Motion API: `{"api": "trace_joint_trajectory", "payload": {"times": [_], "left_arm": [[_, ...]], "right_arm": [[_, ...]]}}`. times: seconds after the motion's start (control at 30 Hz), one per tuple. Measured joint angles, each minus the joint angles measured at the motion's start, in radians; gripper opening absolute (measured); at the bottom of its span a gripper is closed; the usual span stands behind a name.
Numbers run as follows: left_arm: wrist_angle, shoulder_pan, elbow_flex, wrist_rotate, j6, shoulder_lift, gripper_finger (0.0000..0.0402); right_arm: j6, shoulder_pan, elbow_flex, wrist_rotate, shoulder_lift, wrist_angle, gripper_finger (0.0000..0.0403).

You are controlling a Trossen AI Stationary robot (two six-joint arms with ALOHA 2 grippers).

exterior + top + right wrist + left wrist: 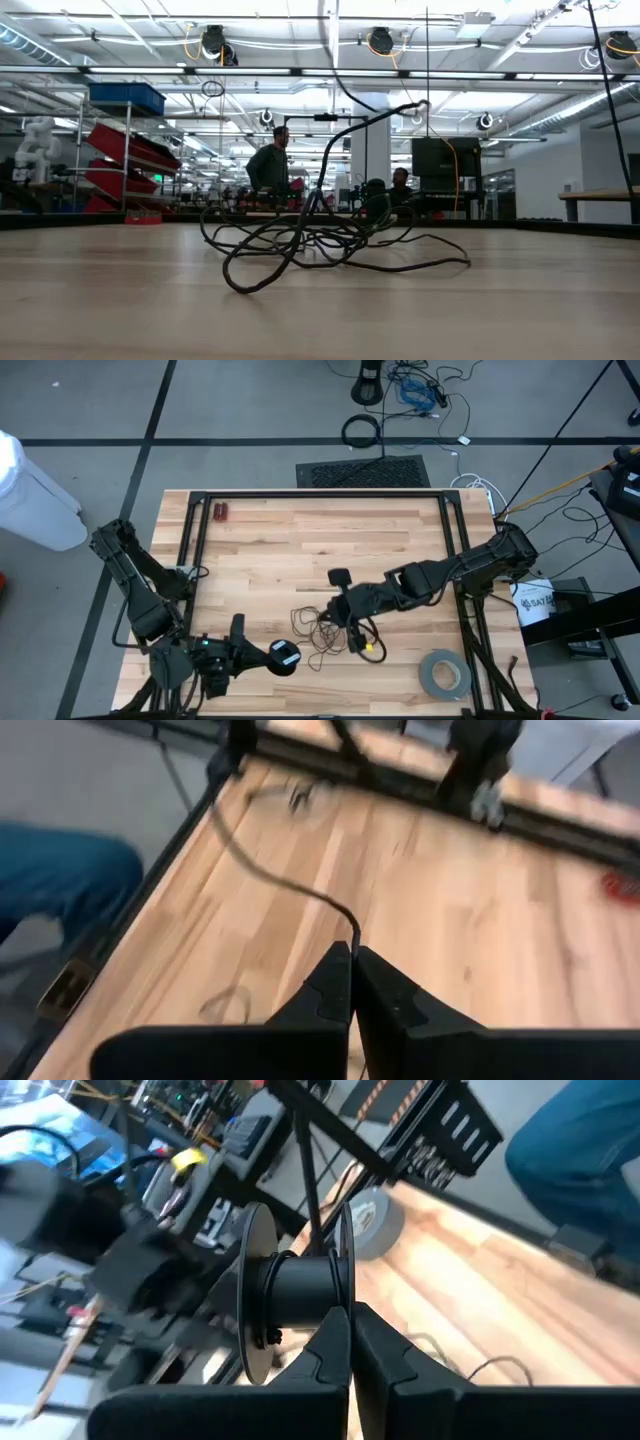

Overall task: Coil cords
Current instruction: Uncoil the black wire from the spool

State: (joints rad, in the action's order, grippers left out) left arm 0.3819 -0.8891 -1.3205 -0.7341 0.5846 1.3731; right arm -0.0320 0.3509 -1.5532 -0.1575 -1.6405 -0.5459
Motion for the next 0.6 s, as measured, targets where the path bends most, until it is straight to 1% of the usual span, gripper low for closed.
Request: {"api": "trace_joint_trajectory", "payload": {"times": [0.1,0.17,0.33,0.4,0.47,0.6], "left_arm": [[0.028,-0.015,0.0,-0.055,-0.004,0.0,0.0],[0.036,-0.021,0.0,-0.08,-0.028,0.0,0.0],[0.119,-0.023,0.0,-0.133,-0.104,0.0,0.0],[0.161,-0.019,0.0,-0.15,-0.144,0.0,0.0],[0.188,-0.014,0.0,-0.153,-0.17,0.0,0.0],[0.19,-0.009,0.0,-0.152,-0.185,-0.001,0.0]], "right_arm": [[0.024,0.028,0.0,-0.003,0.0,-0.078,0.0],[0.05,0.047,0.0,-0.029,0.0,-0.138,0.0],[0.158,0.084,0.0,-0.181,0.0,-0.306,0.0],[0.201,0.096,0.0,-0.22,0.0,-0.352,0.0],[0.23,0.107,0.0,-0.237,0.0,-0.376,0.0],[0.234,0.127,0.0,-0.238,0.0,-0.369,0.0]]}}
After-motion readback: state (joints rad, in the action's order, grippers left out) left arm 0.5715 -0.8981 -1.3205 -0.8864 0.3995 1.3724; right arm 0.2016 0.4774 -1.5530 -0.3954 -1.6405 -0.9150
